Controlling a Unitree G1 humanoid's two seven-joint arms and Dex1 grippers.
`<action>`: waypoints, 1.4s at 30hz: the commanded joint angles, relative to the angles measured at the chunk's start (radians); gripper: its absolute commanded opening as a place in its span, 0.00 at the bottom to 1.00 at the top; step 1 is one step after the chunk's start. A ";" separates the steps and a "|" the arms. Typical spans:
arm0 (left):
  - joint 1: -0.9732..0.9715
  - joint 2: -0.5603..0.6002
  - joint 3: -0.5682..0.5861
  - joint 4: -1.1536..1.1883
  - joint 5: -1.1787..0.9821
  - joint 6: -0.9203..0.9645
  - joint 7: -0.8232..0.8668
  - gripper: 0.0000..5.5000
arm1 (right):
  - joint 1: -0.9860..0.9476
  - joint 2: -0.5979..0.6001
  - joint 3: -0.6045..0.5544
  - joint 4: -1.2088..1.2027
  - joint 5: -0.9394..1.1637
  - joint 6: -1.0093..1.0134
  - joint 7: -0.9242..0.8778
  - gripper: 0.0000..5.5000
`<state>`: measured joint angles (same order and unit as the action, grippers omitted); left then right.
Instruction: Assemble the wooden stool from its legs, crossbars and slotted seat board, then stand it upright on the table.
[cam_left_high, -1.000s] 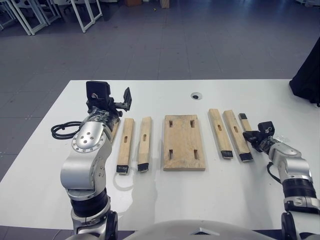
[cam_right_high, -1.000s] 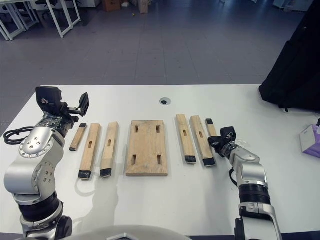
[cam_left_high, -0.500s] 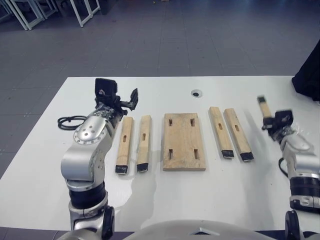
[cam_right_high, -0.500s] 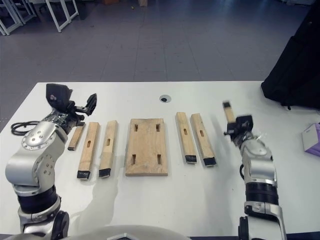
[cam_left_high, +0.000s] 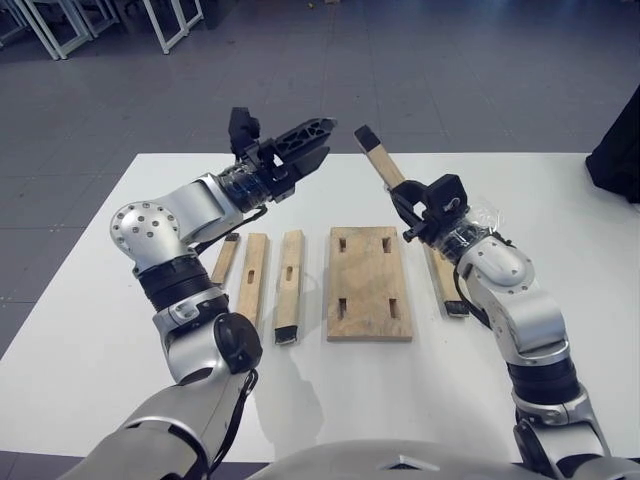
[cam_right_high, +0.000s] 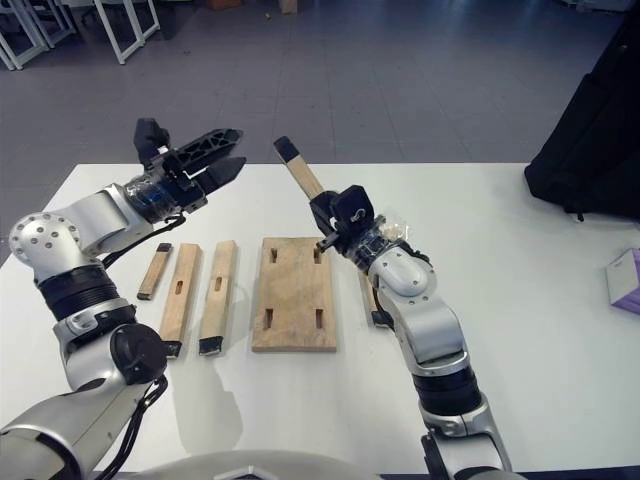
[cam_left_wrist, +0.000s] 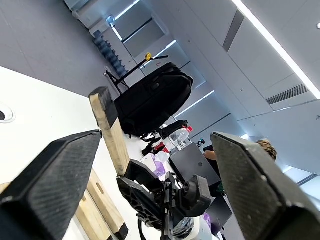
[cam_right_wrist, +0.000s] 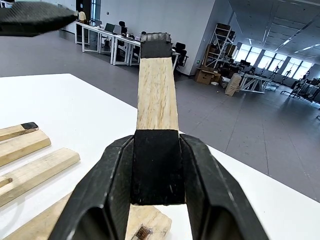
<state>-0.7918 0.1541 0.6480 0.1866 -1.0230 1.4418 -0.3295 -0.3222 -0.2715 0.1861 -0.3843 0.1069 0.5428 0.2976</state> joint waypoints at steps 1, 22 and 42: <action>0.012 0.013 -0.048 0.056 0.044 -0.060 0.014 0.73 | -0.033 0.033 0.027 -0.027 -0.013 0.031 -0.011 0.23; -0.001 0.022 -0.087 0.108 -0.003 -0.093 0.058 0.51 | 0.020 0.111 0.130 -0.075 -0.017 0.103 -0.014 0.23; -0.016 -0.035 0.000 0.102 -0.123 -0.070 0.216 0.09 | 0.000 0.117 0.124 -0.081 -0.024 0.129 0.001 0.23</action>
<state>-0.7857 0.1332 0.6447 0.3057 -1.1036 1.3558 -0.1331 -0.3142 -0.1524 0.3120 -0.4713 0.0849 0.6495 0.3002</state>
